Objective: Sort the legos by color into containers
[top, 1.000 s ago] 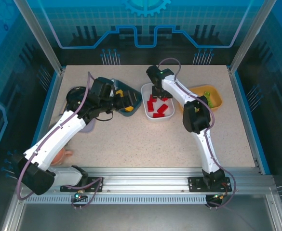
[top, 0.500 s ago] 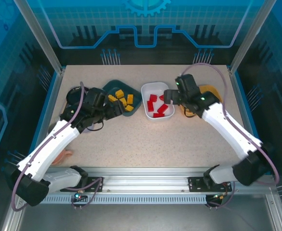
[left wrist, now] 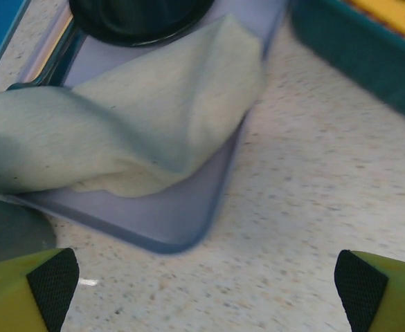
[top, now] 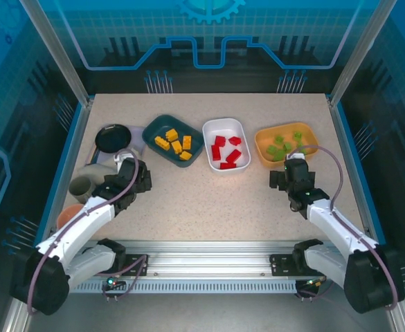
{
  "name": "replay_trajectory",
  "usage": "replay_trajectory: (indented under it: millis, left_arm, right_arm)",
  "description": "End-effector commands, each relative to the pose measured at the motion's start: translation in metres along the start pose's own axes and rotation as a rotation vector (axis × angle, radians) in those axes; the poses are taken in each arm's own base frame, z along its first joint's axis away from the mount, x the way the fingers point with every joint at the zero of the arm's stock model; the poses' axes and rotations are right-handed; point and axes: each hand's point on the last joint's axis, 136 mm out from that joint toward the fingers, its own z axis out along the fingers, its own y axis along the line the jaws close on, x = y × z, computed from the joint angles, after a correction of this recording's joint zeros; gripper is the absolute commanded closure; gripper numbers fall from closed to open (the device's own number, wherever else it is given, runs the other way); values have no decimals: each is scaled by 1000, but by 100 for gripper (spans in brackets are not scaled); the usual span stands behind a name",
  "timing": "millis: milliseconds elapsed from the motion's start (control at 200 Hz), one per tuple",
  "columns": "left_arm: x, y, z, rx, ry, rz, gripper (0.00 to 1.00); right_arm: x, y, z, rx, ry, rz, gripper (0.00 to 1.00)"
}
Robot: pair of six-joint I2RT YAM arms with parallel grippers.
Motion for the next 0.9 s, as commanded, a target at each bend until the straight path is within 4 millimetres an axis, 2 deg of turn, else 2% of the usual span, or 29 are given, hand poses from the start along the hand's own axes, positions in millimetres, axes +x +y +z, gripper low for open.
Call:
replay_trajectory:
  millis: [0,75,185,275,345,405,450,495,560,580,590,650,715,785,895]
  left_arm:
    - [-18,-3,23,27,-66,-1,1]
    - [-21,-10,39,54,-81,2,1]
    - [-31,-20,68,96,-94,-2,1]
    - [-49,-28,87,131,-118,16,1]
    - [-73,-33,94,190,-210,-39,1]
    - [-82,-31,102,196,-221,-26,1]
    - [-81,-27,108,200,-240,-46,1]
    - [-80,-25,104,222,-261,-61,1]
    - [-74,-22,94,235,-340,-74,1]
    - [-69,-20,92,232,-362,-81,1]
    - [-69,-18,90,232,-385,-89,1]
    - [-64,-10,85,213,-475,-124,1]
    - [-63,-11,86,215,-448,-128,1]
    - [-68,-21,94,230,-399,-84,1]
    - [-67,-23,94,227,-405,-73,1]
  right_arm:
    - [-24,3,17,-6,-111,-1,0]
    - [-29,10,30,-20,-110,-25,0]
    - [-50,26,47,-69,-152,-73,0]
    - [-69,32,62,-106,-200,-79,0]
    - [-80,32,72,-119,-223,-95,0]
    - [-78,27,82,-137,-212,-57,0]
    - [-75,26,81,-161,-201,-41,0]
    - [-75,30,74,-196,-244,-45,0]
    - [-64,31,65,-245,-319,-42,0]
    - [-64,29,62,-250,-356,-33,0]
    - [-58,28,63,-250,-355,-29,0]
    - [-58,21,54,-225,-430,-1,0]
    - [-60,22,57,-226,-417,-2,0]
    - [-63,28,66,-227,-363,-26,0]
    - [-63,31,67,-210,-356,-51,0]
